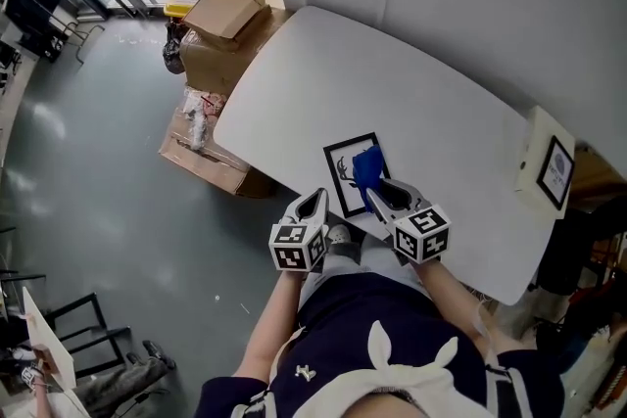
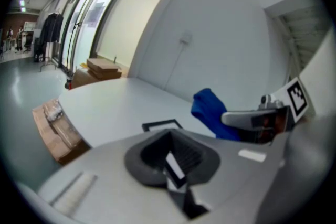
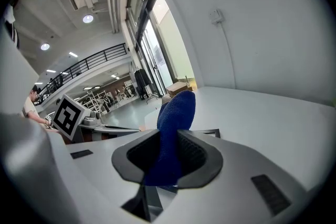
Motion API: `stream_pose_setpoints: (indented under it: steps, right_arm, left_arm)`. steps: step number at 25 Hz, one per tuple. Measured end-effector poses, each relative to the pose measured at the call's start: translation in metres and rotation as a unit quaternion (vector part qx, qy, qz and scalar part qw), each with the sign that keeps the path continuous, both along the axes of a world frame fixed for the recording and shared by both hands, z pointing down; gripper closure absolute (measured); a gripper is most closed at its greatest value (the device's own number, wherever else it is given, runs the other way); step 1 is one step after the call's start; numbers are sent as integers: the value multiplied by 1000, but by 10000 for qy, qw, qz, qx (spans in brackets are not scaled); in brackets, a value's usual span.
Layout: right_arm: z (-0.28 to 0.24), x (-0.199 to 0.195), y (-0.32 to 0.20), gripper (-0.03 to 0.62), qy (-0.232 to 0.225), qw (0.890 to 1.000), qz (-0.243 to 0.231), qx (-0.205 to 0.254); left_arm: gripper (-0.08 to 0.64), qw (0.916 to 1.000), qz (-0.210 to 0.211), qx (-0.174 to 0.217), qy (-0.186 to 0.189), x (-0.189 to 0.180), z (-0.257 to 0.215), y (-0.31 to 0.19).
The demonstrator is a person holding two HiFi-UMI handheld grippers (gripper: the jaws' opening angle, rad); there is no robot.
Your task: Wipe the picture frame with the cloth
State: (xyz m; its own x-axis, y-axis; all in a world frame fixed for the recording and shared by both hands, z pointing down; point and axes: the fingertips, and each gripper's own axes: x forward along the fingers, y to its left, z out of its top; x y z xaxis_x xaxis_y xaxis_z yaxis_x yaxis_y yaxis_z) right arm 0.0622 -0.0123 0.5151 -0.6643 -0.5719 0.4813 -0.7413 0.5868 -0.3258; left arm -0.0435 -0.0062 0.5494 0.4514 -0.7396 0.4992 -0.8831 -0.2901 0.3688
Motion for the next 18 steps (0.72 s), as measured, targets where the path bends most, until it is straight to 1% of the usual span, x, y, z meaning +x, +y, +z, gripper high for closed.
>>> stream_pose_setpoints:
  steps: [8,18]
  right_arm:
    - [18,-4,-19,503,122,9998,56,-137]
    - [38,-13,-45,503,282,9990,-36,-356]
  left_arm:
    - [557,9990,349,-231,-131,7,27,-13]
    - [557,9964,654,-517,-147,16,48,-32]
